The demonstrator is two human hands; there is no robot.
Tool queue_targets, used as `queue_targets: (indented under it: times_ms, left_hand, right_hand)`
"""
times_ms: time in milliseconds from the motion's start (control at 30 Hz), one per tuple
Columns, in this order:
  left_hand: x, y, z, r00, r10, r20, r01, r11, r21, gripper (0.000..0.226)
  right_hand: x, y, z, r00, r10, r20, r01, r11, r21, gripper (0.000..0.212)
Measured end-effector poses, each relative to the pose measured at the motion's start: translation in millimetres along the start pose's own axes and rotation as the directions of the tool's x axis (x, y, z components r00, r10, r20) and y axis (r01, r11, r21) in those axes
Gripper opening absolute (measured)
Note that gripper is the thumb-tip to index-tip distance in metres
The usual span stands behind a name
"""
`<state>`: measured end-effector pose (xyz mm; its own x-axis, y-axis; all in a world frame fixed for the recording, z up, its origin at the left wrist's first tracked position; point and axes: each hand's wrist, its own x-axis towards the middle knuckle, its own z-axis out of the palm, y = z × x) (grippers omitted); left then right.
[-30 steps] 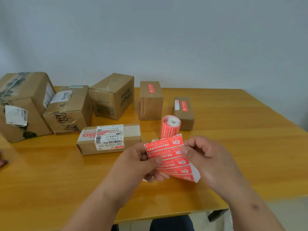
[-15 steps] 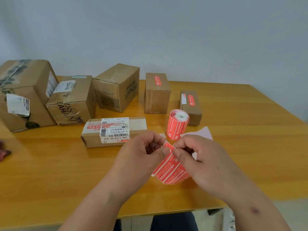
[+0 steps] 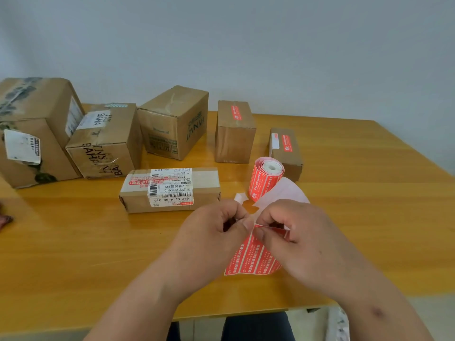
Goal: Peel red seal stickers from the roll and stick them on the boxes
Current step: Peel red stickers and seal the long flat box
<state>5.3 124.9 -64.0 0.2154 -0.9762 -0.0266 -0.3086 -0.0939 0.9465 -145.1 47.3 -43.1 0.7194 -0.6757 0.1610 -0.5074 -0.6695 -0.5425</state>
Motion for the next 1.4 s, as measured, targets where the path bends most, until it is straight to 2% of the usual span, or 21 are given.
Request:
queue_targets:
  times_ms: [300,400,500,600,733,867,1033,1133,1233,1333,1400]
  left_hand:
    - [0.1,5.0,0.7,0.999,-0.036,-0.024,0.034,0.994,-0.101,0.026]
    - [-0.7,7.4,1.9,0.999,-0.011,-0.047,0.008,0.998,-0.058,0.026]
    - [-0.5,9.5,1.7,0.995,0.054,-0.081,-0.051,0.998,0.038,0.027]
    - [0.2,13.0,1.7,0.991,0.09,-0.098,-0.082,0.993,0.082,0.028]
    - [1.8,12.4,3.2,0.996,0.031,-0.087,-0.033,0.999,-0.026,0.028]
    - [2.1,10.6,4.8,0.997,-0.043,-0.059,0.034,0.989,-0.143,0.029]
    - [2.1,8.7,4.7,0.995,-0.085,-0.046,0.076,0.983,-0.17,0.028]
    - [2.0,8.2,4.0,0.994,-0.103,-0.034,0.094,0.976,-0.195,0.026]
    - [2.5,8.4,3.5,0.995,-0.094,-0.019,0.089,0.98,-0.18,0.027]
    - [1.6,12.7,2.2,0.997,-0.074,-0.001,0.072,0.976,-0.204,0.042]
    - [0.7,14.8,-0.4,0.997,-0.082,0.007,0.082,0.973,-0.216,0.041]
  right_hand:
    - [1.7,-0.8,0.3,0.996,-0.083,-0.025,0.079,0.987,-0.137,0.022]
    - [1.9,-1.7,-0.4,0.998,-0.042,-0.043,0.039,0.996,-0.074,0.024]
    - [1.5,-1.3,-2.5,0.998,-0.008,-0.055,0.009,1.0,0.021,0.017]
    - [2.2,-0.7,-2.6,0.997,-0.038,-0.067,0.038,0.999,0.002,0.017]
    - [3.4,0.2,-0.7,0.991,-0.105,-0.088,0.098,0.992,-0.082,0.026]
    - [3.2,2.4,2.9,0.975,-0.184,-0.125,0.157,0.968,-0.196,0.023]
    - [3.6,1.5,4.5,0.974,-0.2,-0.108,0.17,0.957,-0.236,0.022]
    - [3.0,1.2,2.7,0.987,-0.12,-0.109,0.11,0.99,-0.093,0.022]
    - [3.3,0.2,-1.7,0.996,0.08,-0.048,-0.075,0.992,0.099,0.019]
    - [3.2,2.8,-3.5,0.992,0.127,-0.006,-0.125,0.981,0.151,0.016]
    - [2.8,3.6,-4.6,0.99,0.139,0.013,-0.139,0.972,0.192,0.018]
